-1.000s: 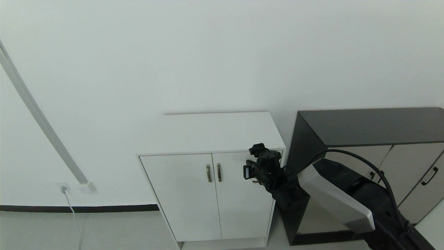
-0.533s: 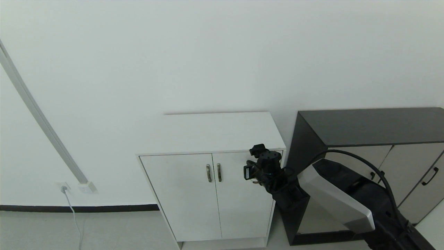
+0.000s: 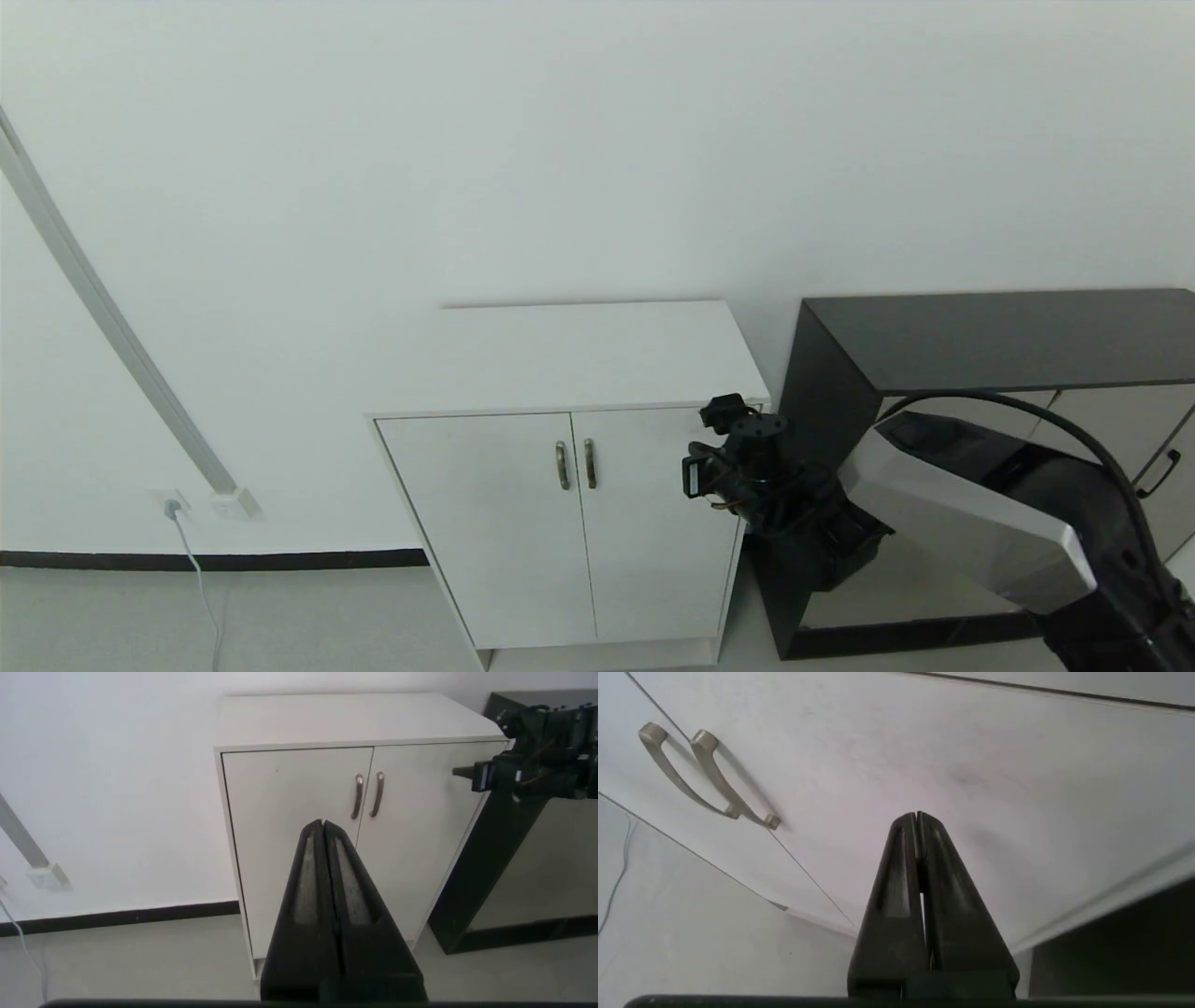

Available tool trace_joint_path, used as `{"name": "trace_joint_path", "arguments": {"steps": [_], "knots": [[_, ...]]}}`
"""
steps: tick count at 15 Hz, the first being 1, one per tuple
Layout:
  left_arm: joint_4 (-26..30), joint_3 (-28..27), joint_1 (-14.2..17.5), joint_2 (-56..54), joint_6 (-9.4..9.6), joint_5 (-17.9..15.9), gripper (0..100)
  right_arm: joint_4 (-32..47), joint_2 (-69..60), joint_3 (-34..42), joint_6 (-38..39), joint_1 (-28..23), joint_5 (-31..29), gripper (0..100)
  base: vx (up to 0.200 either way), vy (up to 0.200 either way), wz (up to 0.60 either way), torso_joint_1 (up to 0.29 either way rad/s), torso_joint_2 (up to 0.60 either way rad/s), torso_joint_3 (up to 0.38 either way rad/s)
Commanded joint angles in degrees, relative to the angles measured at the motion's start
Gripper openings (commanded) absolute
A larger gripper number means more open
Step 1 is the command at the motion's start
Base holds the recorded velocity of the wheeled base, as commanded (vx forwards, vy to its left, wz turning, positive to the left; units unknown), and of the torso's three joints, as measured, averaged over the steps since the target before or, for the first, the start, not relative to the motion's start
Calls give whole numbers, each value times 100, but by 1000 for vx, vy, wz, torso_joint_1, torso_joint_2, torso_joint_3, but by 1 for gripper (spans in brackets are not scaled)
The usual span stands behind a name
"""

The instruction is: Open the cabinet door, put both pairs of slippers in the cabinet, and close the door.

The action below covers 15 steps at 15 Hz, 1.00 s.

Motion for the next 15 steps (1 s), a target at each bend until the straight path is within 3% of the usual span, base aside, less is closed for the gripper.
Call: {"name": "trace_joint_path", "arguments": {"steps": [1, 6, 15], "knots": [[-1, 1, 0, -1, -2, 0, 0, -527, -1202, 1374, 1, -170, 3, 0, 0, 0, 0, 0, 0, 0], [-1, 1, 0, 8, -2, 0, 0, -1125, -2916, 3554, -8, -548, -15, 0, 0, 0, 0, 0, 0, 0], [-1, 1, -8, 8, -2, 9, 0, -1090, -5860, 6542, -377, -1330, -208, 0, 0, 0, 0, 0, 0, 0]]}}
